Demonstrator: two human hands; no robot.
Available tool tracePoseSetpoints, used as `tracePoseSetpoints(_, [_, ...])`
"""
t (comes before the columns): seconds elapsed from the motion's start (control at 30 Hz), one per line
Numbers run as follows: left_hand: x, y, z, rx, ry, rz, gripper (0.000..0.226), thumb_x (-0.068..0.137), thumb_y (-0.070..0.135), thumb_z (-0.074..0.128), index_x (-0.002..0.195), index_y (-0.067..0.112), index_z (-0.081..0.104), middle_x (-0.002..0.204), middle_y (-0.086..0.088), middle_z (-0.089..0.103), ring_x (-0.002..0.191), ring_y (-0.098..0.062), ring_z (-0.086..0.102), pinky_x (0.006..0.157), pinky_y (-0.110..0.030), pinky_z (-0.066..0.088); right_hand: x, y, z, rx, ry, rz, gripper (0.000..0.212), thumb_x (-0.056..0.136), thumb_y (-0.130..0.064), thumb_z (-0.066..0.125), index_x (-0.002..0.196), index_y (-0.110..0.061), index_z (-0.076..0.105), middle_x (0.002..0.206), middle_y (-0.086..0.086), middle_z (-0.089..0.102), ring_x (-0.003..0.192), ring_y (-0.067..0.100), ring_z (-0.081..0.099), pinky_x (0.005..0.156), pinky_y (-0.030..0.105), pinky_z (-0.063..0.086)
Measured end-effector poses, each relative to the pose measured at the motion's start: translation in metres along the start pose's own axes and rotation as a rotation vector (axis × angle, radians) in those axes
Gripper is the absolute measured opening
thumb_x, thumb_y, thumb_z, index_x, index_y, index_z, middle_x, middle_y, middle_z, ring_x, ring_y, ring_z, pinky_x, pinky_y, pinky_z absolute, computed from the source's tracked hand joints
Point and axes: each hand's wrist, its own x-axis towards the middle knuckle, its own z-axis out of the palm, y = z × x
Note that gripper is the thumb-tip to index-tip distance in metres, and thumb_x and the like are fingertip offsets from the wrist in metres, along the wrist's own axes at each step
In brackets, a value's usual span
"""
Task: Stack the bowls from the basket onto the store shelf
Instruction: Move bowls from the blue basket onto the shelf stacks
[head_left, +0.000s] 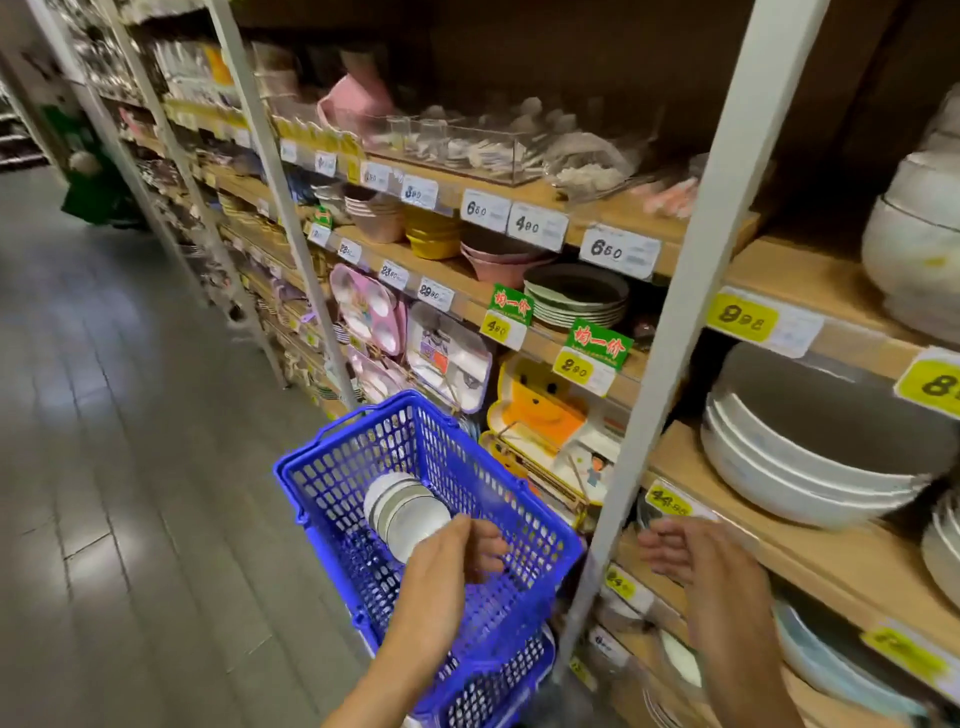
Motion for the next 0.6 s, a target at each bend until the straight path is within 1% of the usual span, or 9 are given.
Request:
tracePoseSetpoints(0.07, [0.029,-0.017,-0.045,0.103,0.038,-0.046,0.040,0.102,0.016,0.033,0.088,0.001,0.067,0.086,-0.018,0.073,0.072,-0.024,0.064,0.070,-0.032,0.047,0.010,0.034,0.045,-0.067,-0.068,0.080,0.036,0.100,-0.001,0.038,0.077,-0.005,0.064,0.073,0.015,0.068,0.064,0.022,0.064,0.057,0.022,0.052])
tracePoseSetpoints(0.13, [0.066,-0.032,-0.087,0.194,0.076,-0.067,0.035,0.100,0.013,0.038,0.086,0.002,0.069,0.085,-0.016,0.073,0.071,-0.024,0.066,0.075,-0.036,0.048,0.018,0.066,0.091,-0.108,-0.138,0.154,0.036,0.101,-0.001,0.039,0.076,-0.006,0.064,0.073,0.015,0.066,0.065,0.026,0.061,0.059,0.025,0.047])
tracePoseSetpoints(0.2, [0.101,-0.041,-0.123,0.299,0.060,-0.081,0.032,0.098,0.010,0.041,0.085,0.004,0.069,0.084,-0.013,0.072,0.073,-0.024,0.067,0.080,-0.040,0.050,0.023,0.096,0.135,-0.139,-0.113,0.241,0.035,0.101,-0.002,0.041,0.074,-0.008,0.063,0.070,0.012,0.064,0.060,0.019,0.059,0.057,0.022,0.045])
tracePoseSetpoints(0.27, [0.131,-0.050,-0.150,0.412,0.025,-0.116,0.031,0.098,0.011,0.043,0.085,0.004,0.069,0.084,-0.012,0.072,0.078,-0.027,0.066,0.083,-0.041,0.049,0.025,0.121,0.172,-0.155,-0.081,0.337,0.033,0.100,-0.002,0.043,0.073,-0.007,0.062,0.068,0.011,0.062,0.050,0.011,0.058,0.053,0.020,0.045])
tracePoseSetpoints(0.33, [0.159,-0.057,-0.170,0.573,-0.032,-0.128,0.032,0.099,0.015,0.042,0.086,0.002,0.068,0.089,-0.016,0.071,0.089,-0.031,0.065,0.084,-0.039,0.049,0.028,0.143,0.202,-0.188,-0.088,0.429,0.030,0.099,-0.002,0.044,0.074,-0.003,0.060,0.067,0.012,0.060,0.051,0.014,0.054,0.046,0.016,0.043])
tracePoseSetpoints(0.37, [0.171,-0.059,-0.176,0.664,-0.055,-0.130,0.031,0.098,0.017,0.042,0.086,0.001,0.067,0.092,-0.018,0.070,0.093,-0.033,0.063,0.083,-0.037,0.047,0.030,0.154,0.213,-0.204,-0.092,0.478,0.028,0.098,-0.002,0.044,0.074,-0.003,0.058,0.065,0.012,0.057,0.052,0.016,0.050,0.044,0.017,0.040])
tracePoseSetpoints(0.43, [0.195,-0.061,-0.187,0.811,-0.093,-0.140,0.030,0.097,0.020,0.042,0.088,0.000,0.063,0.097,-0.021,0.068,0.097,-0.034,0.062,0.079,-0.035,0.044,0.035,0.176,0.231,-0.262,-0.126,0.565,0.025,0.097,-0.001,0.043,0.074,-0.007,0.051,0.061,0.008,0.046,0.051,0.016,0.038,0.043,0.019,0.029])
tracePoseSetpoints(0.5, [0.214,-0.065,-0.191,0.874,-0.152,-0.139,0.030,0.097,0.020,0.040,0.089,-0.001,0.060,0.099,-0.023,0.067,0.098,-0.036,0.061,0.077,-0.036,0.044,0.044,0.196,0.244,-0.313,-0.120,0.648,0.024,0.096,-0.002,0.042,0.074,-0.012,0.046,0.061,0.007,0.038,0.050,0.014,0.032,0.044,0.019,0.022])
tracePoseSetpoints(0.6, [0.240,-0.075,-0.190,0.935,-0.250,-0.150,0.027,0.096,0.019,0.040,0.089,0.000,0.058,0.101,-0.024,0.067,0.099,-0.036,0.061,0.078,-0.035,0.044,0.061,0.229,0.260,-0.323,-0.106,0.773,0.025,0.095,-0.006,0.040,0.072,-0.017,0.041,0.063,0.008,0.038,0.051,0.014,0.032,0.047,0.020,0.021])
